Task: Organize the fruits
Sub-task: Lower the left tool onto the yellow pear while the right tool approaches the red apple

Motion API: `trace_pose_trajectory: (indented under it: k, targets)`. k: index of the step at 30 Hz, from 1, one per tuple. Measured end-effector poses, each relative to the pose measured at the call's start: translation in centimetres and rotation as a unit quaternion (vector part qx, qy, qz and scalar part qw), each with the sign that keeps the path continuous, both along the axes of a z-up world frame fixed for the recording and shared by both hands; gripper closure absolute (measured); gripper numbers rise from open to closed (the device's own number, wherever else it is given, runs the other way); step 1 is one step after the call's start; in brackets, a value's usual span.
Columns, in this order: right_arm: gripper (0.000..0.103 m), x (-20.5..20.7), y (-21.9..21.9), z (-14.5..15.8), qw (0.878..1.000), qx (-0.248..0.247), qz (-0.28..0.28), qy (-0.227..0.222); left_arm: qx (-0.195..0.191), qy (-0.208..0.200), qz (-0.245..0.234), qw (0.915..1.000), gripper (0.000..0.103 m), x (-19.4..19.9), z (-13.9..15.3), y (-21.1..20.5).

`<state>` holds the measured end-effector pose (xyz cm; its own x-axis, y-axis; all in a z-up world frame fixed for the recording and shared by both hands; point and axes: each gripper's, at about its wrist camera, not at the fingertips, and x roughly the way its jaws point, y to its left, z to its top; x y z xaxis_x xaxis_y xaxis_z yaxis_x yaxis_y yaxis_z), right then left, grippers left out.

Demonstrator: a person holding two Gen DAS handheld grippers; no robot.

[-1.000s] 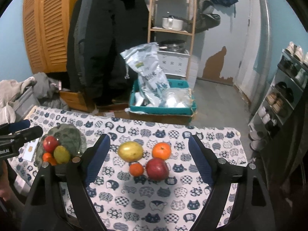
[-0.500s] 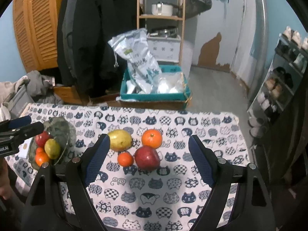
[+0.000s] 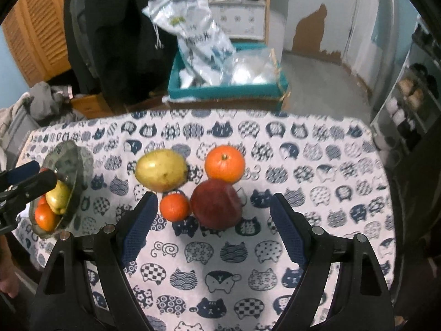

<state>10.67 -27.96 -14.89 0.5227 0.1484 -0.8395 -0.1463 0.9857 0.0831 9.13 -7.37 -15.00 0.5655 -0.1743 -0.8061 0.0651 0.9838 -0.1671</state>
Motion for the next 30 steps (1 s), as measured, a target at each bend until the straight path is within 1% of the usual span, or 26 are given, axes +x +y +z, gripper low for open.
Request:
trace_pose_trajectory:
  k: [4,12,19,24,30]
  targets:
    - [0.020,1.1,0.0,-2.3,1.000,0.003,0.000,0.025,0.004,0.014,-0.002,0.9999,0.022,0.9,-1.6,-0.6]
    - [0.020,3.2,0.4,-6.6,0.998,-0.012,0.007,0.066,0.017,0.042,-0.006,0.9990,0.022,2.3,-4.7,-1.3]
    - [0.020,4.2,0.2,-8.5,0.997,-0.004,0.007,0.082,0.022,0.058,-0.008,0.9981,0.022,3.3,-6.7,-1.4]
    - [0.020,4.8,0.1,-9.8,0.996,-0.004,0.005,0.094,0.020,0.063,-0.007,0.9978,0.022,3.7,-7.5,-1.4]
    - [0.020,5.0,-0.2,-10.9,0.994,0.024,0.005,0.107,0.017,0.066,-0.013,0.9976,0.022,4.6,-7.7,-1.8]
